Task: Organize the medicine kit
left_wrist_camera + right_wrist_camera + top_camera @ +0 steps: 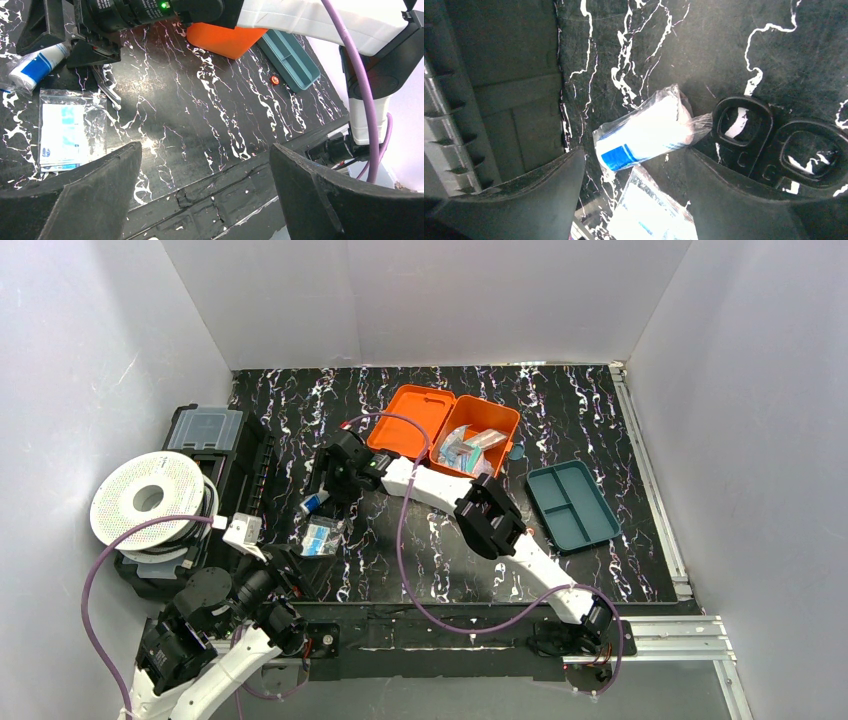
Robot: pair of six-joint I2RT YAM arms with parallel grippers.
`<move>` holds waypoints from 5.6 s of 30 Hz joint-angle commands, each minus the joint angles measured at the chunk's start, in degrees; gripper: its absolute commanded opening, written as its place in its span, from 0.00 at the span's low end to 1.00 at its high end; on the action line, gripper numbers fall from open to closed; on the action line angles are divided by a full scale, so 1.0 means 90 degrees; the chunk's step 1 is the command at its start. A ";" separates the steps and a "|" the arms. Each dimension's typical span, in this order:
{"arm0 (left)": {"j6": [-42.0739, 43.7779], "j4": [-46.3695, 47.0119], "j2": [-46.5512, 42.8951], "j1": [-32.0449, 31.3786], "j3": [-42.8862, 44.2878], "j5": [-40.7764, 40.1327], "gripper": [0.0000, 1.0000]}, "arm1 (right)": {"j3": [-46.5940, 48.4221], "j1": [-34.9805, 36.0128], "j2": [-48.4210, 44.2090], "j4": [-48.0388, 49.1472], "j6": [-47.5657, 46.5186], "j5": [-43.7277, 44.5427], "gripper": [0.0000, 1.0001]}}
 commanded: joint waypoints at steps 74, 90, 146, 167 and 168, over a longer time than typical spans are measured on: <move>0.1357 0.0217 0.5414 0.0205 0.1655 -0.1752 0.99 | -0.8588 0.0706 -0.9222 0.0273 -0.2509 0.2339 0.68; 0.2677 0.1365 0.7766 0.2843 0.1723 -0.0096 0.99 | -0.9636 0.1194 -1.0605 0.0164 -0.2271 0.2468 0.72; 0.2208 0.0801 0.9644 0.3918 0.3248 0.0826 0.07 | -0.9264 0.1313 -1.1554 -0.1417 -0.2103 0.2977 0.73; 0.0278 0.1825 0.9540 0.1915 0.4825 0.3275 0.08 | -0.8839 0.1310 -1.2853 -0.2880 -0.1799 0.3779 0.76; 0.0219 0.1934 0.9682 0.1850 0.4929 0.3306 0.08 | -0.8869 0.1310 -1.2903 -0.2847 -0.1792 0.3748 0.76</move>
